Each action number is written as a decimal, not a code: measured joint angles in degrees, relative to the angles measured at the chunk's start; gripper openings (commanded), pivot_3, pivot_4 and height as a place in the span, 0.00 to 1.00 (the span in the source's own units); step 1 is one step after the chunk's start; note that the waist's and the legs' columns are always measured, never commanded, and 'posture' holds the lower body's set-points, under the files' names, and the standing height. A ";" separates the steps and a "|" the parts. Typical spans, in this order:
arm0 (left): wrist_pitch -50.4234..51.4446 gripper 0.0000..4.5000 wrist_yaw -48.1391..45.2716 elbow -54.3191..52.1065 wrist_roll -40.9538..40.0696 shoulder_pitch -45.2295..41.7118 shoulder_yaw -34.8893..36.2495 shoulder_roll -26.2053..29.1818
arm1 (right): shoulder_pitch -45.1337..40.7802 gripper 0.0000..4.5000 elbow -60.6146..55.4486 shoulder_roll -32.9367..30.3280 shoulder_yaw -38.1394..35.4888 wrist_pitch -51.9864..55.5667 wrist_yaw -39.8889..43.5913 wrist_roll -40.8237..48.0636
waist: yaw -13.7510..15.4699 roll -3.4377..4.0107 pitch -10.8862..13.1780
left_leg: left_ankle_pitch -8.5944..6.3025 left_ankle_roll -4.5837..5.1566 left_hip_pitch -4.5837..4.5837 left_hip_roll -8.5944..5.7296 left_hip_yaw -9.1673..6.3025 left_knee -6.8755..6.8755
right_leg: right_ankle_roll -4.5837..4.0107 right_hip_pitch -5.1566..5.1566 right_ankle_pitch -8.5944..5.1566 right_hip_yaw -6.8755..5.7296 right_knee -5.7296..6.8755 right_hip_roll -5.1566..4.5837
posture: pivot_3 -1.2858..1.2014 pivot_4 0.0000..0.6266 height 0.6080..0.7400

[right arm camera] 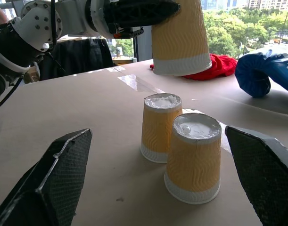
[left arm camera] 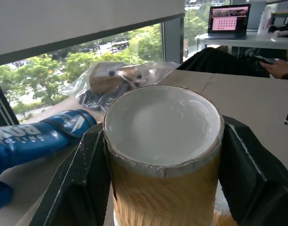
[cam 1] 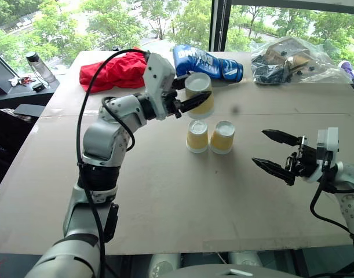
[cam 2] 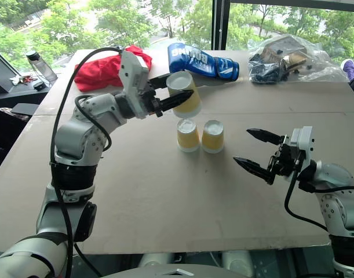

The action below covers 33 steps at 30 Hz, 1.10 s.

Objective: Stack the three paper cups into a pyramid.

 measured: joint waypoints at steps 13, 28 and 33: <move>-3.97 0.55 -4.41 6.32 3.56 0.32 -3.95 -3.58 | 4.35 1.00 -3.19 1.76 0.08 -2.91 -3.38 -2.91 | 0.13 0.01 0.00 | 0.00 0.00 0.00 -0.01 0.03 0.04 | 0.00 0.00 0.00 0.05 0.01 -0.01 | 0.52 0.24 1.00; -4.69 0.99 -4.79 6.63 4.82 2.01 -4.22 -4.89 | 3.61 1.00 1.90 2.64 -0.36 -6.26 -1.50 -2.87 | 0.08 0.00 0.00 | 0.00 0.00 0.00 0.00 0.02 0.07 | 0.00 0.01 0.00 0.05 0.05 0.00 | 0.52 0.24 1.00; -4.97 0.99 -3.96 5.85 4.09 2.06 -2.39 -5.91 | 2.59 1.00 2.51 3.60 -0.35 -6.91 -1.23 -2.43 | 0.10 0.01 0.01 | 0.00 0.00 0.00 0.01 0.02 0.07 | 0.00 0.01 0.00 0.04 0.04 -0.01 | 0.52 0.24 1.00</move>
